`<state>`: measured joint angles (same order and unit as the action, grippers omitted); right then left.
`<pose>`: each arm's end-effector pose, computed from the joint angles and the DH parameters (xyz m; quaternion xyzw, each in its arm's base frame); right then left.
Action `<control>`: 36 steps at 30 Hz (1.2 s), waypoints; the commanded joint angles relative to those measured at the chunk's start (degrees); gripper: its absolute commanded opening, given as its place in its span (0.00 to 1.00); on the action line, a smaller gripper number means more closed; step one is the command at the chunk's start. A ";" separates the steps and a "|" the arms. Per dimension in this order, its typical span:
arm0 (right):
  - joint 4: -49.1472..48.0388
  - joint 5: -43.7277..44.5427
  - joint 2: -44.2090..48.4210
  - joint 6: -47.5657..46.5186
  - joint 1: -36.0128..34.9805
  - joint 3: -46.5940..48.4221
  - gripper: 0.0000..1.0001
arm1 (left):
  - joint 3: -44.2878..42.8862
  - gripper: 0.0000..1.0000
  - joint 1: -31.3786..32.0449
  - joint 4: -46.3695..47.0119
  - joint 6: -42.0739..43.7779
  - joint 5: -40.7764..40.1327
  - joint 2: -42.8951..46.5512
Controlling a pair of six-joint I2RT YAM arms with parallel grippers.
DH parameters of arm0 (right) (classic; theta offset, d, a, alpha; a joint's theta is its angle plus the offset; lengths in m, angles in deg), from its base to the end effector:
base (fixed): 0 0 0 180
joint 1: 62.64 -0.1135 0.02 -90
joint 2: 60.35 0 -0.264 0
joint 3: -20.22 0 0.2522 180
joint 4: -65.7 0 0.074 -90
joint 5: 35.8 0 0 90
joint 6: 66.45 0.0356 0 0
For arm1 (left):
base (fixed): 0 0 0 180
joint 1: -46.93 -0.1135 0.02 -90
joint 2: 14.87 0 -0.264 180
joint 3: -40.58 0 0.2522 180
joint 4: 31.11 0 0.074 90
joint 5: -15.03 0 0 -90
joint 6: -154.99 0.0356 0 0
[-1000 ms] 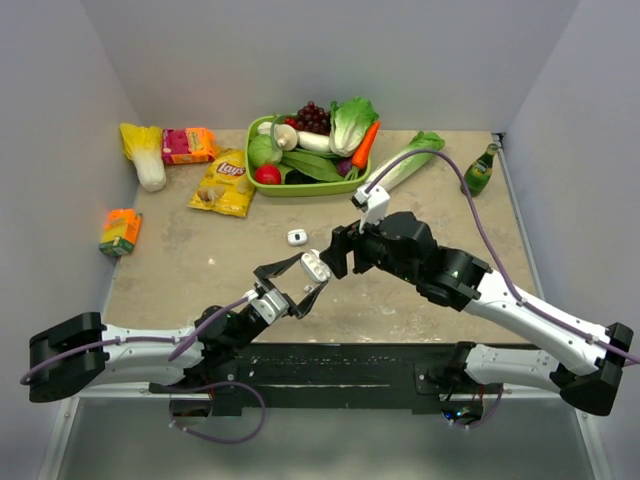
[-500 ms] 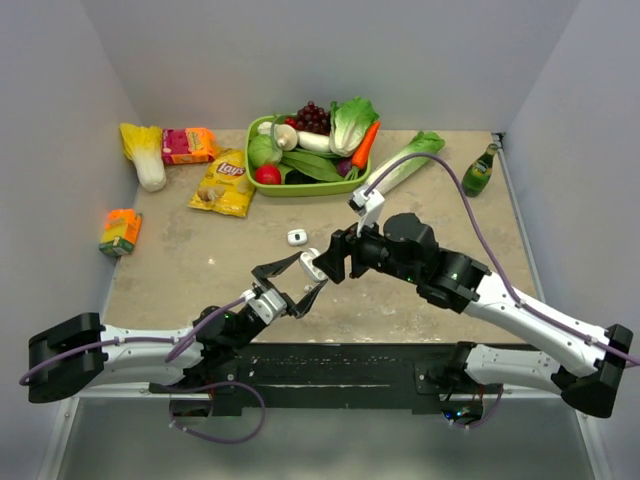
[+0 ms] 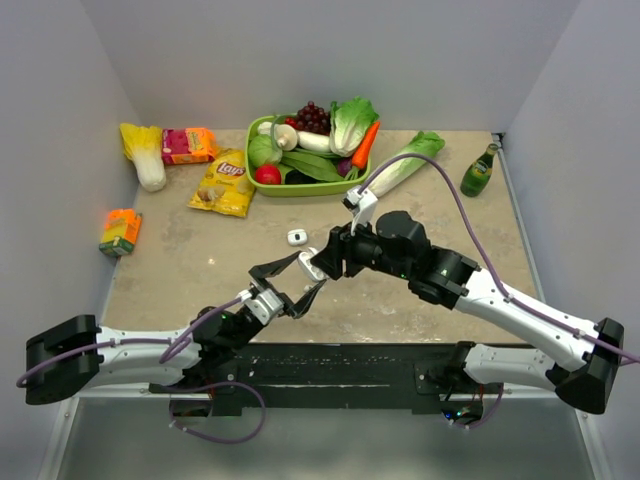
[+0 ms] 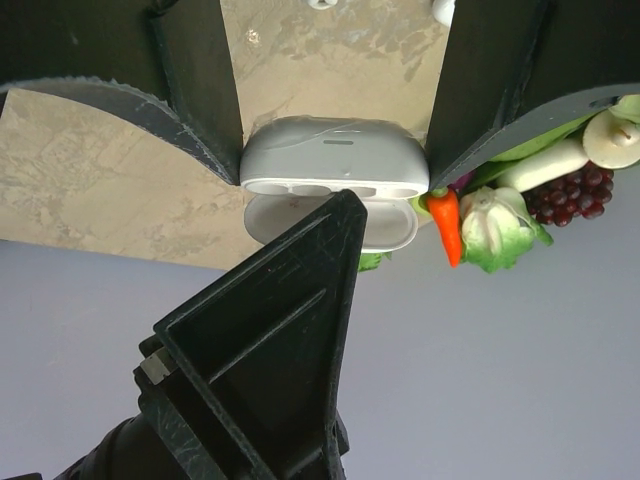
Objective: Insert the wireless bluetooth earbuds into the charging case
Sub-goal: Pass from the left arm to the right
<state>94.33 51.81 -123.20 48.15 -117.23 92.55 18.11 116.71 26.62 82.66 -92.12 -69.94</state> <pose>0.1447 0.2061 0.3540 -0.2225 0.7838 0.3825 0.4357 0.0718 -0.1644 0.2399 0.2756 0.4702 -0.2947 0.7849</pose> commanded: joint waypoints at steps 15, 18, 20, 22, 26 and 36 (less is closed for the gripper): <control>-1.08 0.55 3.79 -4.56 0.98 1.02 0.06 | -4.38 0.51 0.01 -6.42 -4.66 -2.36 1.72; -0.81 0.29 4.84 -6.05 0.97 1.99 0.00 | -5.97 0.68 0.01 -11.27 -7.38 -4.12 1.63; -0.37 -0.07 5.19 -6.84 0.89 2.60 0.00 | -5.97 0.78 0.01 -12.42 -8.97 -4.65 1.81; 0.42 -0.59 5.54 -7.37 0.89 3.30 0.00 | -6.14 0.82 0.01 -13.47 -10.37 -5.88 1.98; 0.68 -0.25 6.77 -8.78 0.97 3.75 0.00 | -7.02 0.92 -0.08 -16.37 -12.66 -7.02 1.98; 2.10 4.85 9.49 -19.14 0.54 5.16 0.00 | -8.60 0.97 -1.48 -28.39 -22.92 -0.92 8.02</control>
<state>96.85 53.32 -116.75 36.33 -116.46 96.17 12.43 116.71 3.95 66.99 -98.96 -67.30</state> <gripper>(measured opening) 0.174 0.960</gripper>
